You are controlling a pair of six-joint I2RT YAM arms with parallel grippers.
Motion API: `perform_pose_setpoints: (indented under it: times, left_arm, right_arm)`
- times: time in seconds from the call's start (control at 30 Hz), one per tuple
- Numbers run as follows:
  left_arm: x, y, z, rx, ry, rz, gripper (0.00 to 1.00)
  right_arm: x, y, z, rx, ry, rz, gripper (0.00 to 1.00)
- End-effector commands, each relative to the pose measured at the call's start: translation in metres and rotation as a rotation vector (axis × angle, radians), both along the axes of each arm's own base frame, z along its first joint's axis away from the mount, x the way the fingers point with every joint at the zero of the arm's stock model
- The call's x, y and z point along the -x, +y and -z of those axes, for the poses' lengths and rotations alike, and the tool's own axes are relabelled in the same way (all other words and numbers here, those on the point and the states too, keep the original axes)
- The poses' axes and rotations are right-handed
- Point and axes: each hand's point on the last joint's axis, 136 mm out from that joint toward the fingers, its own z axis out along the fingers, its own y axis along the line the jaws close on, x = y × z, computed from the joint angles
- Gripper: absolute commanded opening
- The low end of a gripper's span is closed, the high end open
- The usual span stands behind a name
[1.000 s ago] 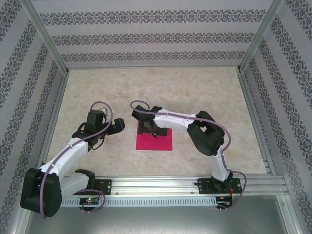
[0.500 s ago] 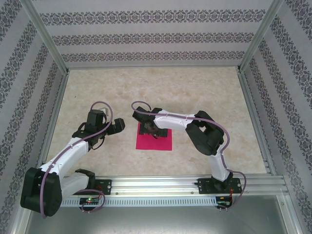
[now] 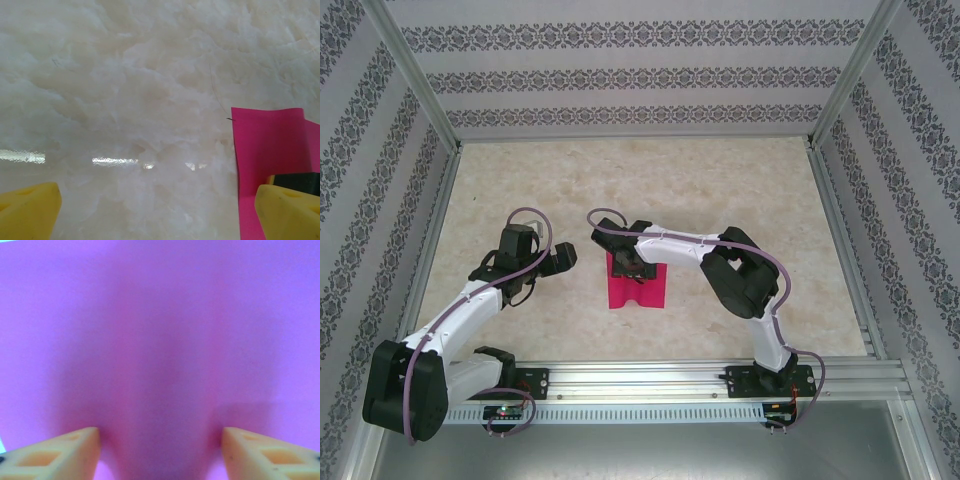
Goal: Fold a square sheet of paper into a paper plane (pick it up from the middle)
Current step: Fold the square sheet of paper in half at the center of the table.
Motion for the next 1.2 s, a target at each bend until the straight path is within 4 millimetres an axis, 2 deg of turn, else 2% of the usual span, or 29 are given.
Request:
perform_pose_setpoints:
  times: [0.0,0.07,0.23,0.33,0.5,0.63,0.8,0.93,1.17]
  left_arm:
    - [-0.012,-0.005,-0.019,0.006,-0.058,0.023,1.0]
    - [-0.012,-0.005,-0.019,0.005,-0.055,0.021,1.0]
    - [-0.012,-0.004,-0.021,0.001,-0.048,0.018,1.0]
    - [-0.013,-0.004,-0.023,0.004,-0.049,0.013,1.0]
    - [-0.014,-0.005,-0.025,0.018,-0.048,0.009,1.0]
    - [-0.014,-0.009,-0.028,0.03,-0.048,0.022,1.0]
    - [-0.017,-0.028,-0.034,0.101,-0.05,0.104,1.0]
    - [-0.018,-0.045,-0.035,0.168,-0.026,0.172,1.0]
    - [-0.018,-0.072,-0.033,0.262,0.024,0.262,1.0]
  right_arm:
    - [-0.001,0.001,-0.019,-0.015,-0.013,-0.031,0.55]
    - [-0.003,0.002,-0.032,-0.034,-0.036,-0.037,0.46]
    - [-0.012,0.006,-0.089,-0.131,-0.155,-0.052,0.44]
    - [-0.018,0.019,-0.124,-0.273,-0.227,-0.066,0.41]
    - [-0.026,0.05,-0.145,-0.557,-0.228,-0.045,0.42]
    - [-0.035,0.05,-0.131,-0.672,-0.205,0.022,0.43]
    - [-0.036,0.024,-0.089,-0.709,-0.187,0.144,0.43]
    - [-0.028,-0.001,-0.048,-0.684,-0.149,0.228,0.44]
    - [-0.008,-0.028,-0.018,-0.602,-0.132,0.267,0.53]
